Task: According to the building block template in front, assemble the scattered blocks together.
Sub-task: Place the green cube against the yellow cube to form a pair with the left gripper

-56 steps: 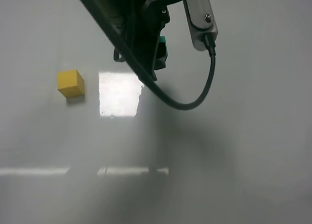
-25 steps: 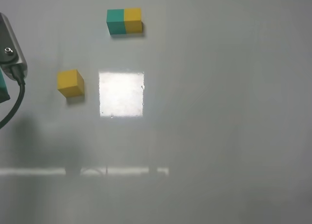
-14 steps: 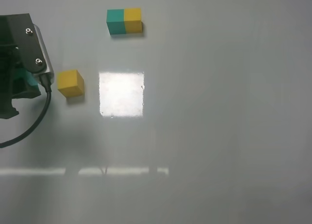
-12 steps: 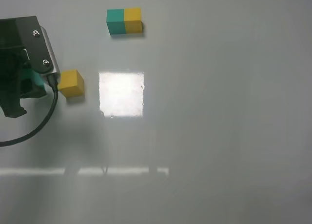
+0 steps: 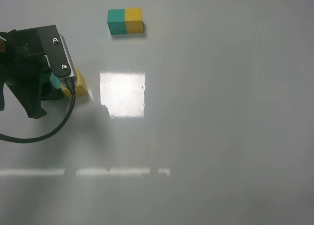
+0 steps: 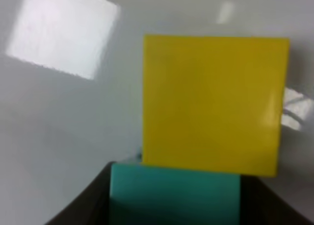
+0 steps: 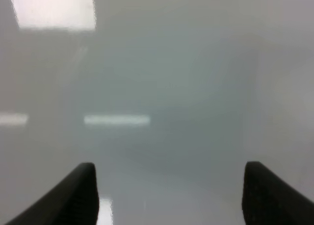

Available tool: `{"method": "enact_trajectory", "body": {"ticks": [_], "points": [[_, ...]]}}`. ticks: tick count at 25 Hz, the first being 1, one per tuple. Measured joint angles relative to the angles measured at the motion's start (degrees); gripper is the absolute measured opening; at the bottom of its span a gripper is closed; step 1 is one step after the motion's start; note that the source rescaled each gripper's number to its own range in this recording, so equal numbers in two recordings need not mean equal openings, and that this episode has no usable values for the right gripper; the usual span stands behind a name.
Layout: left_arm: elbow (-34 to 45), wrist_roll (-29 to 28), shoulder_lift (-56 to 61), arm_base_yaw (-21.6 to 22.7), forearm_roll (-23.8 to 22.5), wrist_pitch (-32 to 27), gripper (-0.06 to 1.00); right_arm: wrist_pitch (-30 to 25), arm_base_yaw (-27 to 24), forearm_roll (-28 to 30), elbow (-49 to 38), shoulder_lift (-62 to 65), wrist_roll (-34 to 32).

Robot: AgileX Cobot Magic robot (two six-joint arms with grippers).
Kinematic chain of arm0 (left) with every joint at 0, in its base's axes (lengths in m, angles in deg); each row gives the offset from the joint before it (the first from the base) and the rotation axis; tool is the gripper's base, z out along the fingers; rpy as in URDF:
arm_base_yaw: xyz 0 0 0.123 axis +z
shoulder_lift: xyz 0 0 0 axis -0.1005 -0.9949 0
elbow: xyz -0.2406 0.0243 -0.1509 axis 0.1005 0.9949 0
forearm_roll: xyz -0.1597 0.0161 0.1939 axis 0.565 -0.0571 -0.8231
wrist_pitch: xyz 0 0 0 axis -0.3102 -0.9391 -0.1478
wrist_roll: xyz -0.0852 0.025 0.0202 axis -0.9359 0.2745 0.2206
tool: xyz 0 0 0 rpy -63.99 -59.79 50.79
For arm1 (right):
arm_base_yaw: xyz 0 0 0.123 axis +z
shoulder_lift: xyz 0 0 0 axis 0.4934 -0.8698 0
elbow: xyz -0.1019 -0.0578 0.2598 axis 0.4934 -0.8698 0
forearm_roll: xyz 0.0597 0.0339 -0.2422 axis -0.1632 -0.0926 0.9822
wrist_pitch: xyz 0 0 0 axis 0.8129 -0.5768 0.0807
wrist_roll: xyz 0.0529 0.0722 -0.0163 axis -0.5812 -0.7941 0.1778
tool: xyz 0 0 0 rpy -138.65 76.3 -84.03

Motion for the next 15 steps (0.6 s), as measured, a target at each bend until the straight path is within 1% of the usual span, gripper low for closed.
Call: {"method": "enact_trajectory", "body": {"ticks": [9, 15], "points": [[0.0, 4.1, -0.6, 0.0, 1.9, 1.7, 0.03, 0.0, 0.0, 0.0, 0.0, 0.0, 0.0], [0.0, 4.4, -0.6, 0.0, 2.2, 1.7, 0.03, 0.0, 0.0, 0.0, 0.0, 0.0, 0.0]]}}
